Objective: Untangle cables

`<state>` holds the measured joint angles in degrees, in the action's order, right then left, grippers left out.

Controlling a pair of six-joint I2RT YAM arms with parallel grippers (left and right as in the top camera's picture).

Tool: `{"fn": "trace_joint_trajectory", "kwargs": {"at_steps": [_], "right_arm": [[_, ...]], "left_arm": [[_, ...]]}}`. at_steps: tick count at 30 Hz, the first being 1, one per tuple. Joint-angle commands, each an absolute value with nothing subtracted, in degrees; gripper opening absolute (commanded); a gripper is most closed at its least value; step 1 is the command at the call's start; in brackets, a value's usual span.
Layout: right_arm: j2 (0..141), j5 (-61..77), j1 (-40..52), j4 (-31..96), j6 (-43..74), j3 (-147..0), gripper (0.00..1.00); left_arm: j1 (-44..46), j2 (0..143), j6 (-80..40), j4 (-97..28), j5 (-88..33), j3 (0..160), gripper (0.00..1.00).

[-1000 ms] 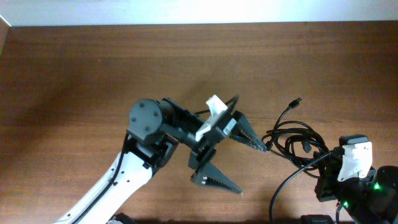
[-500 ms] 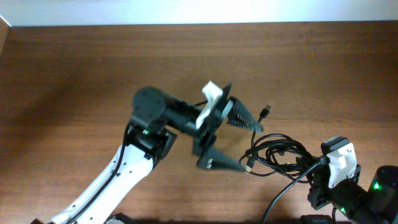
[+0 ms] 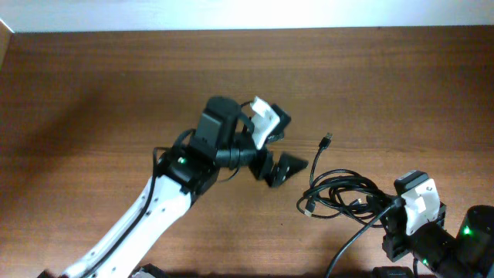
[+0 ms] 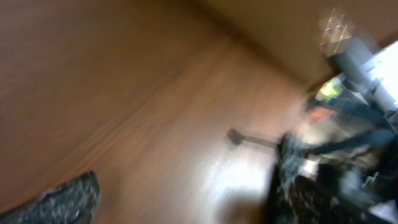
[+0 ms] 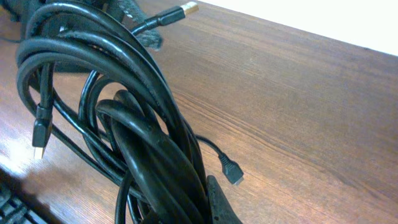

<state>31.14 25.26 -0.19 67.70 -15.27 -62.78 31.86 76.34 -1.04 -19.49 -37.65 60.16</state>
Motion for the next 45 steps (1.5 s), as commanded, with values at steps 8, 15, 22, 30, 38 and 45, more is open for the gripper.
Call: {"fn": "trace_joint_trajectory", "kwargs": {"at_steps": [8,15,22,30,38,45], "right_arm": [[37.8,33.9,-0.4,70.4,-22.3,-62.9,0.04],[39.3,36.8,-0.4,70.1,-24.9,-62.9,0.04],[39.3,40.6,-0.4,69.5,-25.1,-62.9,0.04],[39.3,40.5,-0.4,69.6,-25.1,-62.9,0.04],[39.3,40.5,-0.4,68.2,-25.0,-62.9,0.04],[39.4,33.4,-0.4,64.7,-25.3,-62.9,0.04]], "left_arm": [[33.0,61.7,22.3,-31.8,-25.7,66.8,0.99],[33.0,57.5,24.3,-33.5,-27.7,66.9,0.99],[33.0,60.0,23.8,-32.2,-35.5,66.9,0.99],[33.0,61.5,20.8,-27.4,-47.2,66.9,0.99],[33.0,62.5,9.5,-27.4,-48.2,66.8,0.99],[36.9,65.1,0.6,-26.6,-45.3,66.9,0.99]]}}
